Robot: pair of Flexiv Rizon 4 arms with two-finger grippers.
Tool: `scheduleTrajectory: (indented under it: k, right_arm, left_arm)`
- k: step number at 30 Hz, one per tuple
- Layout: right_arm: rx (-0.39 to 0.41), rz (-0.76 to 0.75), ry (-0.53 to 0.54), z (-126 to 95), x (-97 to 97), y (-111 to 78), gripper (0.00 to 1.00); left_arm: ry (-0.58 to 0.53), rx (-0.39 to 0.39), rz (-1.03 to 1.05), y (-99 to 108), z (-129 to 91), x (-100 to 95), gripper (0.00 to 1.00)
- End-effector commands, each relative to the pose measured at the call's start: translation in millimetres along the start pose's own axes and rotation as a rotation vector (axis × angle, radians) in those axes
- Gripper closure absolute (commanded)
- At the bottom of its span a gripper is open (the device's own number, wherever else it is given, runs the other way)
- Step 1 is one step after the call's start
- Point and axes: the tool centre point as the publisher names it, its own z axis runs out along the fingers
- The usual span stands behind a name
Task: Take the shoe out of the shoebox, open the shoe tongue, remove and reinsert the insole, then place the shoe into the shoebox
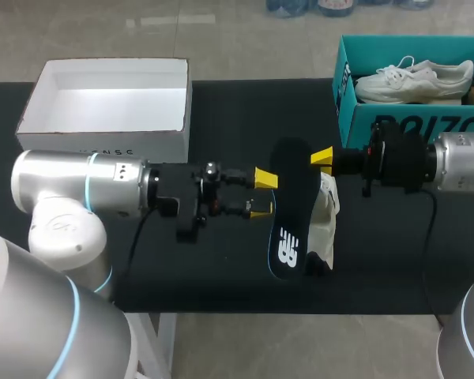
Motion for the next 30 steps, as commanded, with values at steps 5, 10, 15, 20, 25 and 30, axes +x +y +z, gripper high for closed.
scheduleTrajectory:
  k: [5, 10, 15, 20, 25, 30]
  right_arm:
    - [-0.003, 0.0, 0.0, 1.0, -0.6, -0.7, 1.0]
    - [-0.003, 0.0, 0.0, 1.0, -0.6, -0.7, 1.0]
    - [-0.003, 0.0, 0.0, 1.0, -0.6, -0.7, 1.0]
    - [-0.003, 0.0, 0.0, 1.0, -0.6, -0.7, 1.0]
    - [-0.003, 0.0, 0.0, 1.0, -0.6, -0.7, 1.0]
    - [-0.003, 0.0, 0.0, 1.0, -0.6, -0.7, 1.0]
  left_arm:
    - [0.002, -0.011, -0.002, -1.6, 9.4, 2.7, 0.0]
    - [0.011, -0.01, -0.002, -5.4, 11.6, 4.7, 0.71]
    - [0.004, -0.037, -0.008, -5.9, 11.5, 4.9, 0.67]
    - [0.002, -0.05, -0.007, -4.5, 12.4, 4.3, 0.65]
    - [0.014, -0.057, -0.007, -4.2, 15.7, 6.7, 0.6]
    - [0.018, -0.06, -0.013, -4.6, 18.1, 8.8, 0.73]
